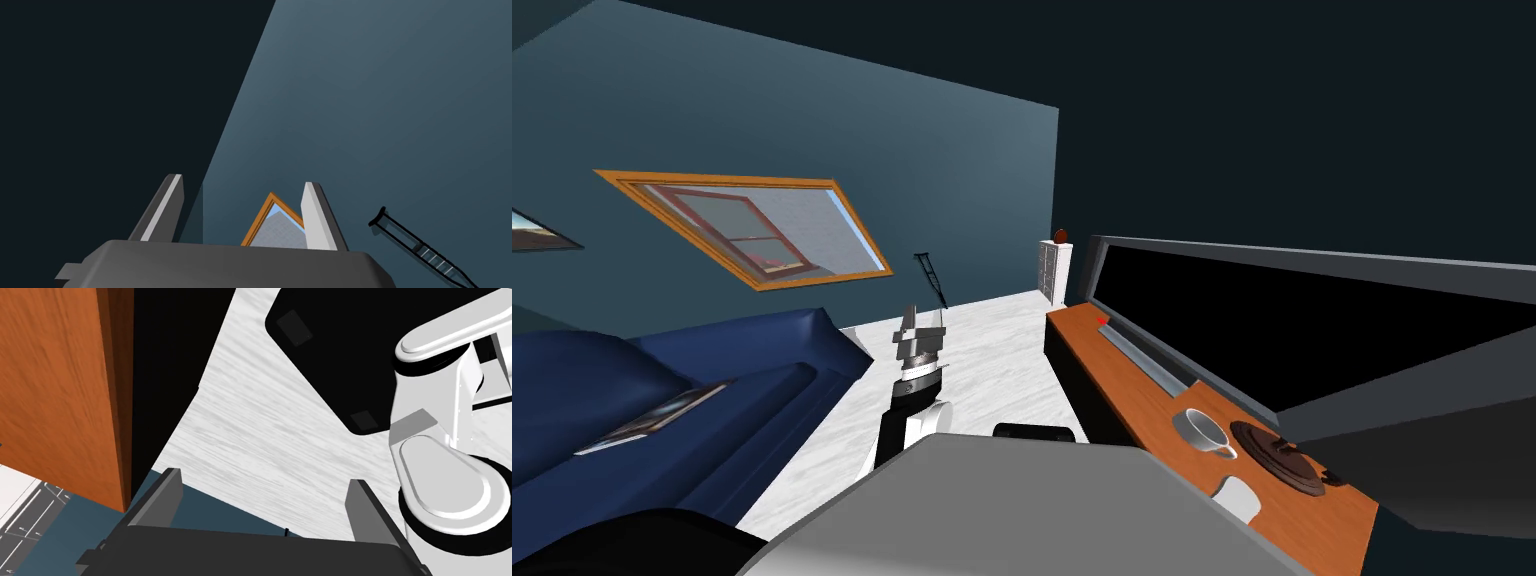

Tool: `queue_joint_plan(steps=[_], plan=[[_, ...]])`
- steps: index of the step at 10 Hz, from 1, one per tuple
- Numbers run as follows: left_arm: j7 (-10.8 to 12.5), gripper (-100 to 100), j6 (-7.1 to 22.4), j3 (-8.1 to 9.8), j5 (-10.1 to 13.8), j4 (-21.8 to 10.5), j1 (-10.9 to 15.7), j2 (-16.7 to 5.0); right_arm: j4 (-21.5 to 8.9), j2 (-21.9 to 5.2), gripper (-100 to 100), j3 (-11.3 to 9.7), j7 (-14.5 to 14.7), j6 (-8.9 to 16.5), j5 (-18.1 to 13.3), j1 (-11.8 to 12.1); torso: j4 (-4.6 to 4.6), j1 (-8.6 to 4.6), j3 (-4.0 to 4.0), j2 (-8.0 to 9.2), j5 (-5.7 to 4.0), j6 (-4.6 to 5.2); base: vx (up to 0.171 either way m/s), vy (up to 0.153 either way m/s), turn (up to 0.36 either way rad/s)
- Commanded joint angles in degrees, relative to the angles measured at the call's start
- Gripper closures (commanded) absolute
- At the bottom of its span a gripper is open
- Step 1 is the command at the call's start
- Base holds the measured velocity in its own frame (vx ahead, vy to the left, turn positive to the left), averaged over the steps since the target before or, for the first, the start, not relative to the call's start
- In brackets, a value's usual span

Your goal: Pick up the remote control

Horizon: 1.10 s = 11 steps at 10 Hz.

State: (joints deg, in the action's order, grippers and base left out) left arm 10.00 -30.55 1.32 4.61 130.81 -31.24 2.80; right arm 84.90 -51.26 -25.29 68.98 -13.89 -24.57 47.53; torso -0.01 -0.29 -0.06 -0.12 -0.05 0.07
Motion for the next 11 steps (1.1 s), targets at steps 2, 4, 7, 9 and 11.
queue_joint_plan(steps=[2, 4, 7, 9, 11], plan=[[0.00, 0, 0.00, 0.00, 0.00, 0.00, 0.01, 0.00, -1.95, -1.73, -100, -1.74, 2.14, 1.44, -1.04, 0.40, 0.00, -0.02, 0.00, 0.00, 0.01, -0.03, 0.023, -0.063, 0.283], [0.00, 0, 0.00, 0.00, 0.00, 0.00, 0.01, 0.00, -6.03, -2.70, -100, -4.80, 5.77, 3.48, -3.15, 0.63, 0.00, 0.01, 0.01, 0.02, 0.01, -0.03, 0.024, -0.073, 0.392], [0.00, 0, 0.00, 0.00, 0.00, 0.00, 0.01, 0.00, -9.76, -3.15, -100, -7.68, 8.80, 5.39, -5.07, 0.61, 0.00, -0.03, -0.01, -0.01, -0.01, -0.02, 0.010, -0.086, 0.352], [0.00, 0, 0.00, 0.00, 0.00, 0.00, 0.01, -0.01, -12.93, -3.14, -100, -10.32, 11.24, 7.13, -6.75, 0.30, 0.02, -0.24, 0.05, 0.09, -0.04, -0.01, -0.017, -0.138, 0.395], [0.00, 0, 0.00, 0.01, 0.00, 0.00, 0.00, -0.01, -15.53, -2.77, -100, -12.64, 13.10, 8.62, -8.15, -0.22, 0.01, -0.25, 0.01, 0.01, -0.05, -0.02, -0.008, -0.132, 0.406]])
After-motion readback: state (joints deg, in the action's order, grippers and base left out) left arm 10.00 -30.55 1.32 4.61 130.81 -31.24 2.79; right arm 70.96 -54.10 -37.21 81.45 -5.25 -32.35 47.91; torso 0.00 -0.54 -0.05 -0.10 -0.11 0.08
